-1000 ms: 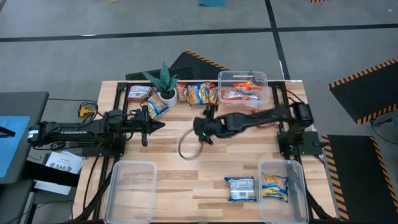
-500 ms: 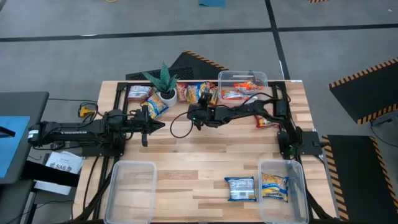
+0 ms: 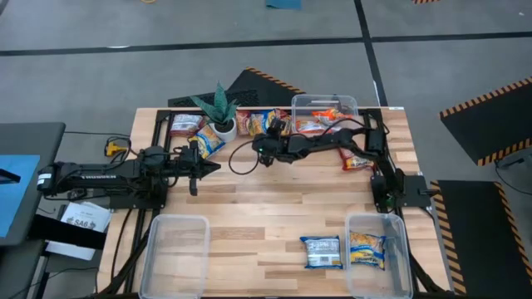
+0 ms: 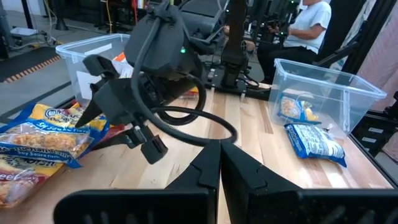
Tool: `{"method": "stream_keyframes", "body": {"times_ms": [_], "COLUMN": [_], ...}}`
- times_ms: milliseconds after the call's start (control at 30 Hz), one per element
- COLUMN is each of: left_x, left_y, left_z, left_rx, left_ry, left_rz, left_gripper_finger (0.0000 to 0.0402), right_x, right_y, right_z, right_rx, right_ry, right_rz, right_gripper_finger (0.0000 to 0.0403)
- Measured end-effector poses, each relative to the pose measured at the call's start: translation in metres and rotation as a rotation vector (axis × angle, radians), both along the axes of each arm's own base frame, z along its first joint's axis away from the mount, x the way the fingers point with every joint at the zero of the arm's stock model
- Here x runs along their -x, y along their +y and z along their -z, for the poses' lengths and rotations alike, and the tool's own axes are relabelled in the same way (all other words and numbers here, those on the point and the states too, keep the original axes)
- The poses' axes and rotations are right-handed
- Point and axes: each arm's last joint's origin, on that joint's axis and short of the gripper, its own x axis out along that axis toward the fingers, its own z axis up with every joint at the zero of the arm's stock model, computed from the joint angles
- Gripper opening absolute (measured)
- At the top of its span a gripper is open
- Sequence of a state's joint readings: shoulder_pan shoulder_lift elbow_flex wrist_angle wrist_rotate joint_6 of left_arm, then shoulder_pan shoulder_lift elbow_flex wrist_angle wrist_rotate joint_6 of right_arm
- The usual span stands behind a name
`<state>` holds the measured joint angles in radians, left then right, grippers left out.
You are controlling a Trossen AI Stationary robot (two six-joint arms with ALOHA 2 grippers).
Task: Sort Maruchan noodles
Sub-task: Put the blue noodle pack into the bottom right transparent bin
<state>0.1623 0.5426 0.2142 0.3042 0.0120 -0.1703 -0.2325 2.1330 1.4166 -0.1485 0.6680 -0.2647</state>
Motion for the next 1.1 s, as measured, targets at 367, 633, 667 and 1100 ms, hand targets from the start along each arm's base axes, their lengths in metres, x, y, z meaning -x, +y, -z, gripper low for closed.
{"method": "stream_keyframes", "body": {"times_ms": [367,633,667,1100], "left_x": [0.000,0.000,0.000,0.000], "left_y": [0.000,0.000,0.000,0.000], "left_z": [0.000,0.000,0.000,0.000], "left_rx": [0.000,-0.001,-0.002,0.001], "left_ry": [0.000,0.001,0.001,0.004], "left_rz": [0.000,0.000,0.000,0.004], "left_gripper_finger": [0.0000,0.0000,0.0000,0.0000], "right_x": [0.002,0.003,0.002,0.035], "right_y": [-0.005,0.005,0.008,0.076], "right_z": [0.012,0.013,0.010,-0.115], "right_rx": [-0.007,-0.009,-0.007,-0.013], "right_ry": [0.046,0.090,0.084,-0.096], "right_rz": [0.017,-0.007,-0.014,-0.149], "right_gripper_finger": [0.0171,0.0015,0.0015,0.0006]}}
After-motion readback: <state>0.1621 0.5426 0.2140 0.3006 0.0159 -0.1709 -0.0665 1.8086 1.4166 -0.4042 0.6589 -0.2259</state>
